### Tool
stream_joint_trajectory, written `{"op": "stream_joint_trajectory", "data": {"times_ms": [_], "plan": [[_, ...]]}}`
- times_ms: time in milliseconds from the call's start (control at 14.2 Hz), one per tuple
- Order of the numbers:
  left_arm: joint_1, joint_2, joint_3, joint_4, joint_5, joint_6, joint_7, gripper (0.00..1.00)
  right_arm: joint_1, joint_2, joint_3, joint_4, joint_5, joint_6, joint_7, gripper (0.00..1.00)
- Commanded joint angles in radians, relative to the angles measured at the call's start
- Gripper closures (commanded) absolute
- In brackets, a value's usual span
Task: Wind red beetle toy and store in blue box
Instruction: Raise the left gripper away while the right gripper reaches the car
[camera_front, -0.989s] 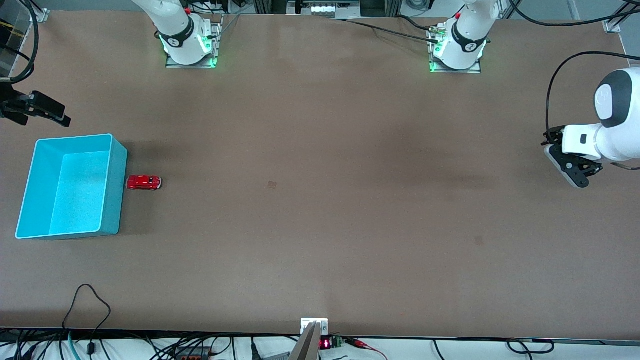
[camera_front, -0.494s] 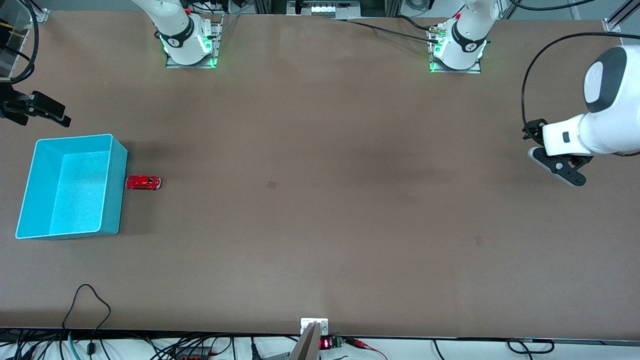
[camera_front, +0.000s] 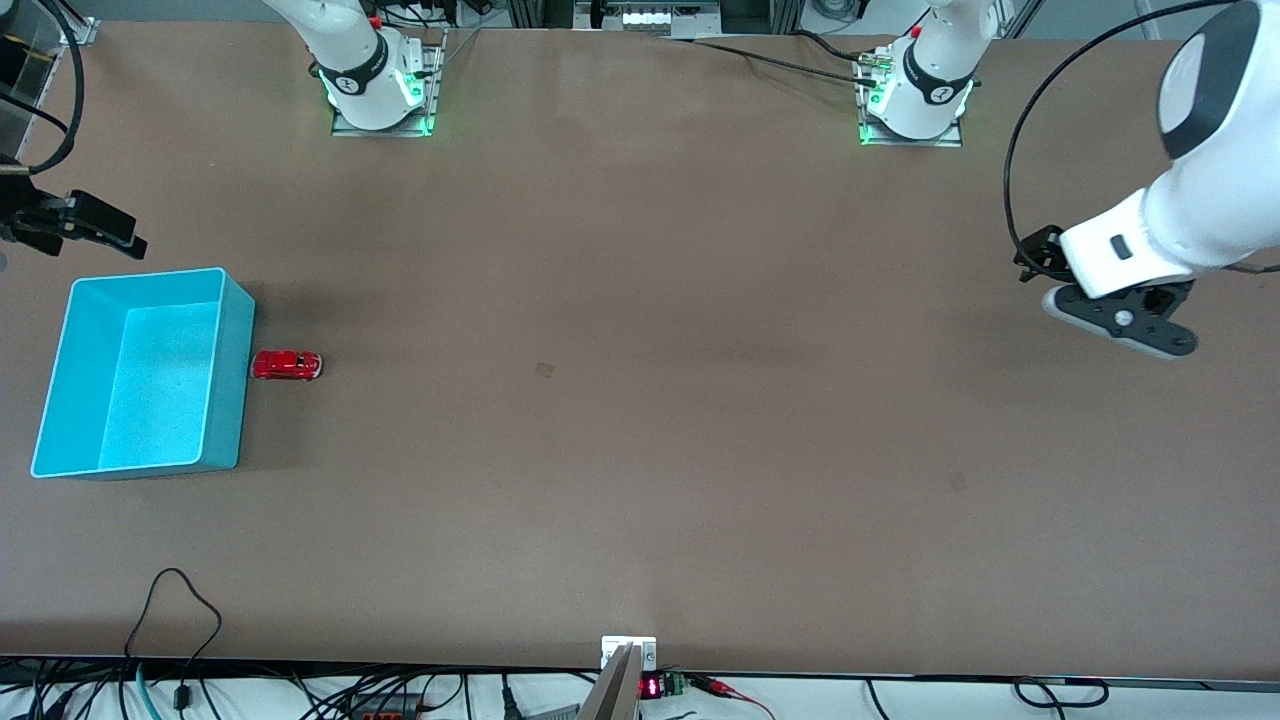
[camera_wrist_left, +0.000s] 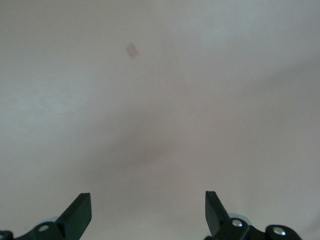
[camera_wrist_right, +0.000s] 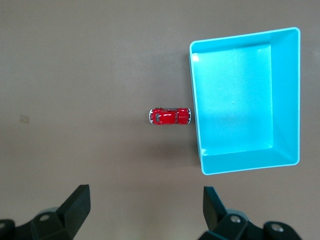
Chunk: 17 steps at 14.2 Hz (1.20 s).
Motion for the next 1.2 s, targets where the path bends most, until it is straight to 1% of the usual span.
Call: {"op": "stream_joint_trajectory", "data": {"times_ms": [0, 141, 212, 283, 424, 494, 565, 636, 777, 918, 1130], "plan": [[-0.039, 0.022, 0.024, 0.076, -0.040, -0.030, -0.145, 0.00, -0.013, 0.029, 0.000, 0.022, 0.011, -0.006, -0.022, 0.00], [-0.228, -0.033, 0.268, 0.069, -0.123, -0.027, -0.294, 0.00, -0.010, 0.078, 0.001, 0.031, 0.014, 0.032, -0.022, 0.00], [-0.283, -0.050, 0.356, 0.063, -0.161, -0.027, -0.351, 0.00, -0.007, 0.098, 0.003, 0.043, 0.011, 0.035, -0.022, 0.00], [-0.307, -0.059, 0.407, 0.061, -0.187, -0.027, -0.356, 0.00, -0.009, 0.102, 0.003, 0.042, 0.002, 0.038, -0.022, 0.00], [-0.434, -0.120, 0.563, 0.022, -0.211, -0.017, -0.348, 0.00, -0.010, 0.138, 0.003, 0.045, 0.003, 0.045, -0.023, 0.00], [-0.468, -0.168, 0.593, -0.044, -0.209, 0.002, -0.348, 0.00, -0.009, 0.153, 0.004, 0.047, 0.014, 0.045, -0.026, 0.00], [-0.490, -0.223, 0.598, -0.128, -0.200, 0.054, -0.350, 0.00, -0.004, 0.168, 0.008, 0.050, 0.016, 0.054, -0.026, 0.00], [-0.493, -0.265, 0.598, -0.190, -0.195, 0.086, -0.350, 0.00, -0.001, 0.181, 0.014, 0.050, 0.017, 0.077, -0.026, 0.00], [-0.486, -0.264, 0.595, -0.192, -0.188, 0.065, -0.327, 0.00, 0.013, 0.219, 0.014, 0.050, 0.016, 0.115, -0.026, 0.00], [-0.479, -0.224, 0.592, -0.151, -0.175, 0.060, -0.242, 0.00, 0.025, 0.250, 0.014, 0.050, 0.014, 0.152, -0.035, 0.00], [-0.464, -0.221, 0.566, -0.147, -0.154, 0.056, -0.250, 0.00, 0.045, 0.309, 0.014, 0.050, 0.016, 0.157, -0.055, 0.00]]}}
